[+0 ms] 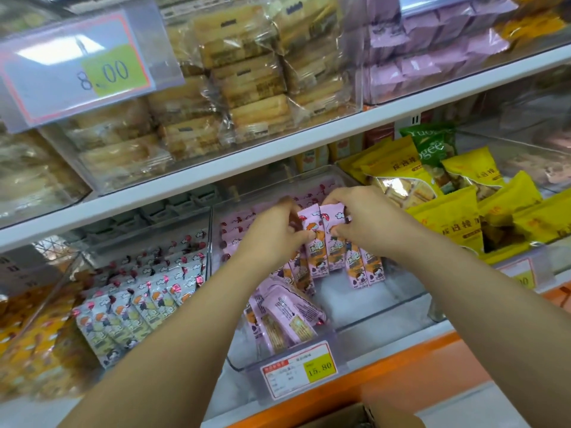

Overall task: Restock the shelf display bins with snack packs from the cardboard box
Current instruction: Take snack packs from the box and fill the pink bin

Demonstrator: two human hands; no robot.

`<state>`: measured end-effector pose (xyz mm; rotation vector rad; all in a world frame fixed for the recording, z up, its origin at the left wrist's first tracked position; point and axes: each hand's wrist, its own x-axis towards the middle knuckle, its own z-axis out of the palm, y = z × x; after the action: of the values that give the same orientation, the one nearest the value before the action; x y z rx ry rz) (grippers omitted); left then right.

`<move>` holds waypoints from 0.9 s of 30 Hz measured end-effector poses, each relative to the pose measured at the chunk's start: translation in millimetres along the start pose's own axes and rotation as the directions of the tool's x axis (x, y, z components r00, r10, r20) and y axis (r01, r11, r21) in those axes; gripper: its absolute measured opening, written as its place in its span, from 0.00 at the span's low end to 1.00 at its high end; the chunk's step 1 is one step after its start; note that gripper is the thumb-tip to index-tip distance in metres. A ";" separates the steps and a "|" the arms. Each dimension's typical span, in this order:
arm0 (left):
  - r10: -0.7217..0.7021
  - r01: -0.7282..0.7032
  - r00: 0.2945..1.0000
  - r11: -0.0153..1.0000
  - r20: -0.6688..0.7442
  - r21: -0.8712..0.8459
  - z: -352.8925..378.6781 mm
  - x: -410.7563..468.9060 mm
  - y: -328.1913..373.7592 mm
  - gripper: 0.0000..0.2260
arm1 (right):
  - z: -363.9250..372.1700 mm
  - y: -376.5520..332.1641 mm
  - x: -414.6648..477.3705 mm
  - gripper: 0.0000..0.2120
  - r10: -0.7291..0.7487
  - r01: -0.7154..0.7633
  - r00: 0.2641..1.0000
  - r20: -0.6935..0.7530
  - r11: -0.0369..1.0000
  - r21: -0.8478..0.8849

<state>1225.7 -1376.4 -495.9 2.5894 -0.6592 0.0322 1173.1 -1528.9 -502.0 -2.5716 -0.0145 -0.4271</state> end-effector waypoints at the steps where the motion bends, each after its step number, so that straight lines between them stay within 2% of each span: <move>1: 0.000 0.000 1.000 1.000 0.006 0.015 0.6 1.3 -2.1 0.15 | 1.0 0.5 0.3 0.18 0.003 -0.003 1.000 -0.005 1.000 0.003; 5: 0.028 -0.032 0.999 0.984 0.026 0.175 5.8 -1.3 -11.3 0.14 | 14.0 1.0 -1.1 0.19 -0.004 0.007 0.999 0.039 0.998 -0.069; 8: 0.085 -0.104 0.994 0.885 0.062 0.454 17.4 -1.8 -11.5 0.19 | 29.2 2.0 -2.4 0.22 0.026 -0.015 0.993 0.113 0.995 -0.098; 9: 0.093 -0.117 0.993 0.858 0.072 0.500 19.0 -1.0 -11.9 0.21 | 32.2 2.5 -2.3 0.24 0.046 -0.036 0.992 0.114 0.995 -0.093; 12: 0.083 -0.100 0.995 0.899 0.058 0.426 8.9 -3.3 -12.5 0.25 | 33.6 3.9 -0.6 0.27 0.051 -0.047 0.997 0.064 0.997 -0.057; 16: 0.098 -0.107 0.994 0.969 0.049 0.222 -21.5 -20.5 -12.4 0.14 | 22.7 0.5 -3.8 0.23 0.057 -0.058 0.998 -0.009 0.996 -0.070; 19: 0.127 -0.155 0.979 0.971 0.159 0.183 -37.3 -35.6 -16.9 0.08 | 13.2 -12.3 -6.7 0.15 -0.012 0.011 0.999 -0.031 0.999 -0.044; 21: 0.141 -0.194 0.957 0.961 0.253 0.196 -41.1 -43.8 -20.9 0.08 | 14.0 -23.7 -9.2 0.11 -0.070 0.065 0.992 0.100 0.996 0.052; 24: 0.164 -0.256 0.935 0.927 0.315 0.274 -40.3 -48.7 -28.4 0.09 | 26.2 -36.4 -13.5 0.09 -0.124 0.070 0.923 0.365 0.985 0.158; 27: 0.137 -0.275 0.923 0.889 0.361 0.365 -36.7 -49.2 -36.9 0.13 | 33.6 -43.8 -17.5 0.13 -0.116 0.056 0.881 0.459 0.988 0.142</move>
<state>1202.3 -1309.4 -485.7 2.9428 -1.1639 -0.2192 1162.4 -1473.0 -512.6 -2.4925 -0.3192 0.1694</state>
